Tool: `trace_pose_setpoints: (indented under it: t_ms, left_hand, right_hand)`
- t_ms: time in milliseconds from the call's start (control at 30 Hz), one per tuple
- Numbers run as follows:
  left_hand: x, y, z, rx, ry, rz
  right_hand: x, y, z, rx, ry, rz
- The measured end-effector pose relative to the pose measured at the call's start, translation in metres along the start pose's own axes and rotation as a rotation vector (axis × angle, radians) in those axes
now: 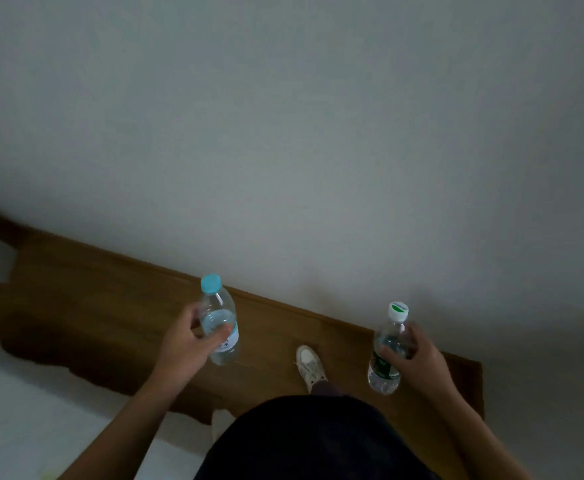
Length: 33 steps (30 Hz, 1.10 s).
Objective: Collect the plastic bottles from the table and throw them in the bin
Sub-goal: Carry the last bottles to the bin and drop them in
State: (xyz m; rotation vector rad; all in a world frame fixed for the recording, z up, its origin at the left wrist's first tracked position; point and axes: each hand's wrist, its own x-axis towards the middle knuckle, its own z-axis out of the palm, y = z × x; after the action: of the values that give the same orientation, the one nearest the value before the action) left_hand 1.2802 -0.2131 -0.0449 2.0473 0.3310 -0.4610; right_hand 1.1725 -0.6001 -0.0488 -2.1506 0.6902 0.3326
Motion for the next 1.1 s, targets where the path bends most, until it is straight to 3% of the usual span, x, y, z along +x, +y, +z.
trace_pose_setpoints:
  t_ms: [133,267,400,600,867,1100]
  left_hand:
    - [0.011,-0.013,-0.025,-0.059,0.107,-0.127]
    - [-0.010,-0.041,-0.046,-0.153,0.362,-0.295]
    - [-0.045,-0.070,-0.060,-0.198,0.614,-0.518]
    - [-0.073,-0.109,-0.083,-0.425,0.823,-0.746]
    - [-0.039,-0.159,-0.186,-0.494,0.885,-0.798]
    - [0.031,-0.170,-0.307,-0.439,0.884,-0.668]
  right_hand:
    - [0.077,-0.067,0.007,-0.012,-0.172,-0.090]
    - [0.135,-0.139,0.042,-0.130,-0.384,-0.242]
    - [0.164,-0.211,0.100,-0.240,-0.585,-0.383]
    - [0.171,-0.326,0.214,-0.354,-0.813,-0.554]
    - [0.164,-0.438,0.332,-0.425,-0.812,-0.638]
    - [0.182,-0.503,0.394,-0.435,-0.765,-0.607]
